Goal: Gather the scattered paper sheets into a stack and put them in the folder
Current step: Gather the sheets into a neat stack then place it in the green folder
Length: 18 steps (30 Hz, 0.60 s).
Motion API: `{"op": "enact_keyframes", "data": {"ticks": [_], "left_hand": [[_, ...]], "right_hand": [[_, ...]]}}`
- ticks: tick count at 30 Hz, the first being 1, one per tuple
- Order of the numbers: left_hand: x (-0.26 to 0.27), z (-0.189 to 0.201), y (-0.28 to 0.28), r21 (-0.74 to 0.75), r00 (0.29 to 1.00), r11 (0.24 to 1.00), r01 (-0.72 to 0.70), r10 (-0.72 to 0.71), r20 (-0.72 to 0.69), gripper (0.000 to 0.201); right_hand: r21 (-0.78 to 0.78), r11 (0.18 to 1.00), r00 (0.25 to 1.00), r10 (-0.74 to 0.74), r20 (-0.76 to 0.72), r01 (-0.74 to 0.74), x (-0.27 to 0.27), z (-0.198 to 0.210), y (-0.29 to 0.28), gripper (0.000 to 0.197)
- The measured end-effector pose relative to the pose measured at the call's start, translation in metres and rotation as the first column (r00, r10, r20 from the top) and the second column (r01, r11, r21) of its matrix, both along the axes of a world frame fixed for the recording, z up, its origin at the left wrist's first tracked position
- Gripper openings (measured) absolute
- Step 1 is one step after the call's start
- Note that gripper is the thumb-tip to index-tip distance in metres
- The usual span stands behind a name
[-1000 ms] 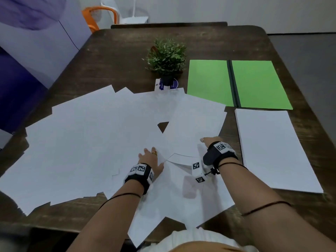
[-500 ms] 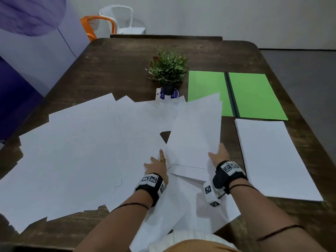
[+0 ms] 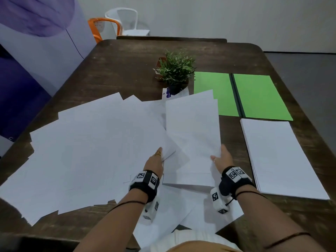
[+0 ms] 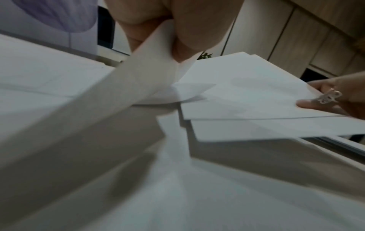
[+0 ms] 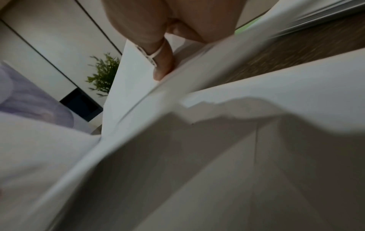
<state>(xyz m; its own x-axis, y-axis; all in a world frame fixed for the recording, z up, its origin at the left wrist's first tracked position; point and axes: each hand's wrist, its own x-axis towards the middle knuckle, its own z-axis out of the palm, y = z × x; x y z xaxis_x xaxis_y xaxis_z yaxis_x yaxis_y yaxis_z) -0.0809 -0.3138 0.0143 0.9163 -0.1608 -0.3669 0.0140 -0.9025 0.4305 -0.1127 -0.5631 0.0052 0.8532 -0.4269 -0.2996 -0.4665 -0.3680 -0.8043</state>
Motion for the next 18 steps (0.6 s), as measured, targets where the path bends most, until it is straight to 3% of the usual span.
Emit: {"op": "enact_keyframes", "data": {"ticks": [5, 8, 10, 12, 15, 18], "left_hand": [[-0.017, 0.005, -0.015, -0.105, 0.975, 0.971, 0.213, -0.219, -0.047, 0.067], [-0.031, 0.001, -0.024, -0.139, 0.93, 0.931, 0.337, -0.352, -0.108, 0.058], [-0.036, -0.008, -0.018, -0.116, 0.884, 0.901, 0.418, -0.432, -0.177, 0.082], [-0.035, -0.012, -0.006, -0.077, 0.868, 0.893, 0.443, -0.449, -0.212, 0.103], [-0.025, -0.02, 0.018, 0.081, 0.919, 0.922, 0.379, -0.365, -0.148, 0.085], [-0.015, -0.031, 0.039, 0.218, 0.909, 0.889, 0.403, -0.361, -0.209, 0.072]], "right_hand": [[0.015, 0.99, 0.988, 0.142, -0.059, -0.142, -0.002, -0.006, 0.018, 0.049], [0.041, 0.988, 0.982, 0.15, -0.114, -0.146, 0.002, -0.009, 0.027, 0.037], [0.071, 0.992, 0.98, 0.118, -0.162, -0.108, 0.007, -0.005, 0.034, 0.04], [0.119, 0.991, 0.974, 0.083, -0.211, -0.059, 0.013, -0.003, 0.039, 0.062], [0.133, 0.991, 0.967, 0.039, -0.25, -0.006, 0.021, -0.012, 0.043, 0.088], [0.047, 0.999, 0.963, 0.028, -0.27, -0.016, 0.021, -0.025, 0.055, 0.078]]}}
